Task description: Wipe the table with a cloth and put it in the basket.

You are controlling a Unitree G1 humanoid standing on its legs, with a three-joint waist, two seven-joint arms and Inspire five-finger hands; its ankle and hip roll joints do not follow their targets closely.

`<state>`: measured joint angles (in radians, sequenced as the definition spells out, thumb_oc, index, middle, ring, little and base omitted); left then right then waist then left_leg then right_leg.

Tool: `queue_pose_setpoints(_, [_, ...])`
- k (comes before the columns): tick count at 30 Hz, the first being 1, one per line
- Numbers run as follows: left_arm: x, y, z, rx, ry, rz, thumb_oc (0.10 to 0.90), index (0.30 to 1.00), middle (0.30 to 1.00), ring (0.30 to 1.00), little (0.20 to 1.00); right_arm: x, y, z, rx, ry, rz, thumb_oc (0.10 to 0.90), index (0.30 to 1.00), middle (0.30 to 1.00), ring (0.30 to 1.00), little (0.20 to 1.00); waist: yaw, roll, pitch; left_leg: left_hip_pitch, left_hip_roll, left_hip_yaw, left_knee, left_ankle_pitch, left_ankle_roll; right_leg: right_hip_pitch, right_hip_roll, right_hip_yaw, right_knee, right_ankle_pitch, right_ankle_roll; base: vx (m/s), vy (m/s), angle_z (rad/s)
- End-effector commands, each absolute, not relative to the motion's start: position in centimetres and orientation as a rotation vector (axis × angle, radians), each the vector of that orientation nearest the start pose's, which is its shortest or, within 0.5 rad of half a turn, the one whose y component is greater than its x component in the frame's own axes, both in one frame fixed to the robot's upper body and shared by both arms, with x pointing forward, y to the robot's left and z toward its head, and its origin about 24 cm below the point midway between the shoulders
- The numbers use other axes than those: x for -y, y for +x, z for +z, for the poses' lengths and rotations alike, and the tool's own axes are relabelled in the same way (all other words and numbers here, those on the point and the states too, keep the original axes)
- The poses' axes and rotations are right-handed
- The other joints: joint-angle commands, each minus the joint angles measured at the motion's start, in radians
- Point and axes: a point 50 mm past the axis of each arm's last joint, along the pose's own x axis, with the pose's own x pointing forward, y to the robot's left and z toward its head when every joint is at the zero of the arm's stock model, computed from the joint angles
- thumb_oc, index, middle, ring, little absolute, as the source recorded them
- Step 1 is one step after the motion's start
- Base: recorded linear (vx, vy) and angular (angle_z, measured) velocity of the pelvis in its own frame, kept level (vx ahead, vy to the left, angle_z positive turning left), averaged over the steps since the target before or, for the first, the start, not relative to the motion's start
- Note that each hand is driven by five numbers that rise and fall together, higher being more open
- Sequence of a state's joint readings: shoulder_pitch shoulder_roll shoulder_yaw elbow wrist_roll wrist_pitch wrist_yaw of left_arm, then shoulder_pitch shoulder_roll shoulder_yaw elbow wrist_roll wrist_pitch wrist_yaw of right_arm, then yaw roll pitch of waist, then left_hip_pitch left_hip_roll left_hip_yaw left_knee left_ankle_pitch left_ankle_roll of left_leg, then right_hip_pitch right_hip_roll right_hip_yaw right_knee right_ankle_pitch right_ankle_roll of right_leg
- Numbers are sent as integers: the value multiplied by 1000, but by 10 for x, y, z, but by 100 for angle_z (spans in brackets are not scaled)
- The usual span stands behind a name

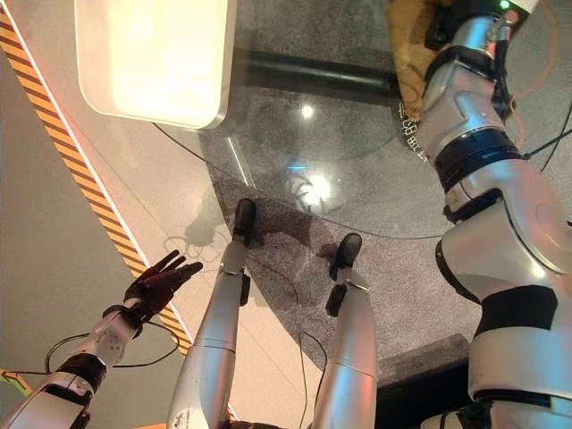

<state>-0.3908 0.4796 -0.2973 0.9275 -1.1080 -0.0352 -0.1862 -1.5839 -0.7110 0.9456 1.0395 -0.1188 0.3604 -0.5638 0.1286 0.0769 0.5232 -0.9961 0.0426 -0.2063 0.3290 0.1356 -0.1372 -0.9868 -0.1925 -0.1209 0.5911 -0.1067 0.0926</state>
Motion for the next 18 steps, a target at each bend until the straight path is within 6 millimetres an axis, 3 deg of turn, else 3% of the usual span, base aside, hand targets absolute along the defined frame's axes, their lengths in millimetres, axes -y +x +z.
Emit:
queue_pose_setpoints(1, [-262,278,-40,-435,-511,165,800,900,900,900,900,196,375,417,669,-1410,-904,100,300,300,300,200,31,-1,-3,51,-118,98,32,-109,134,61,128,-51,-141,40,-65,0,0,0])
queue_pose_setpoints(18, [-244,273,-49,-439,-500,130,800,900,900,900,900,111,386,384,797,-1523,-528,100,300,300,300,200,60,16,-3,53,-129,98,21,-101,134,64,128,-65,-137,27,-69,0,0,0])
